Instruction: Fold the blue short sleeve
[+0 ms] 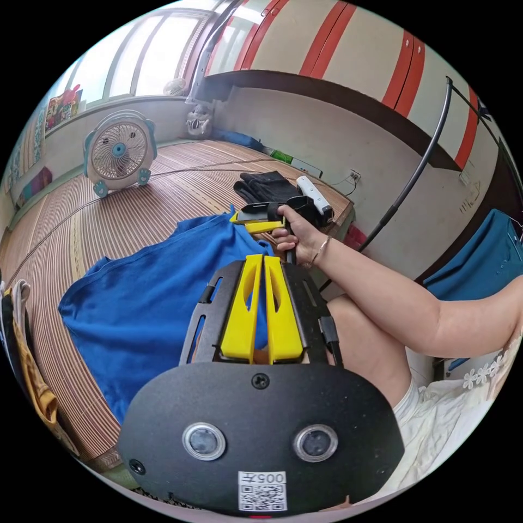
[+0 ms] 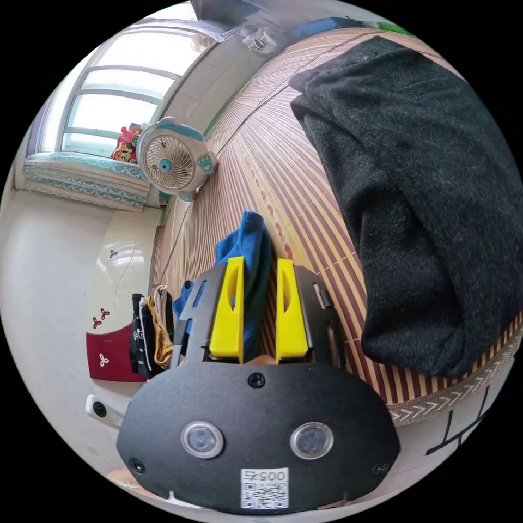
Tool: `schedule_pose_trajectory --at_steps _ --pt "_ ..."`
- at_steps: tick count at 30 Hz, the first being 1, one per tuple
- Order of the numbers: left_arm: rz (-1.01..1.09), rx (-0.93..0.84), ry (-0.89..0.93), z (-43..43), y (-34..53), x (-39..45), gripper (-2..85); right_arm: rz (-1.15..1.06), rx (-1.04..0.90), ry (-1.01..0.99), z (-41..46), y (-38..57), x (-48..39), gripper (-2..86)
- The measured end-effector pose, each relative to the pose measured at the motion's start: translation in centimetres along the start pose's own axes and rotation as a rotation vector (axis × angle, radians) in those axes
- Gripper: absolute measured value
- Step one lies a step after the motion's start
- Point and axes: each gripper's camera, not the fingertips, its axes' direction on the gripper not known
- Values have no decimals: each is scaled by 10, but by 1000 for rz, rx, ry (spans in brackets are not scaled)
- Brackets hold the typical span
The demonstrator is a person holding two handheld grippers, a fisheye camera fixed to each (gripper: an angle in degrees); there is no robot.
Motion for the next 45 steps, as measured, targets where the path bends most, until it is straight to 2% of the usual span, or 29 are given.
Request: schedule_pose_trajectory --at_steps 6,11,15,22,31,45 --pt "33 6 29 0 8 3 2 -29 16 -6 0 3 -10 -7" --pt "77 21 92 4 11 13 2 -77 58 85 -10 13 -26 -12" --pt "129 35 129 7 13 26 2 -21 122 127 -31 29 -24 -12" --pt "179 40 146 5 22 33 2 8 279 329 -65 73 -38 -12" --pt "169 60 89 -21 60 13 2 -86 326 237 -48 99 -91 -12" --pt "86 149 41 -84 139 -39 2 -317 262 115 15 137 -201 -12"
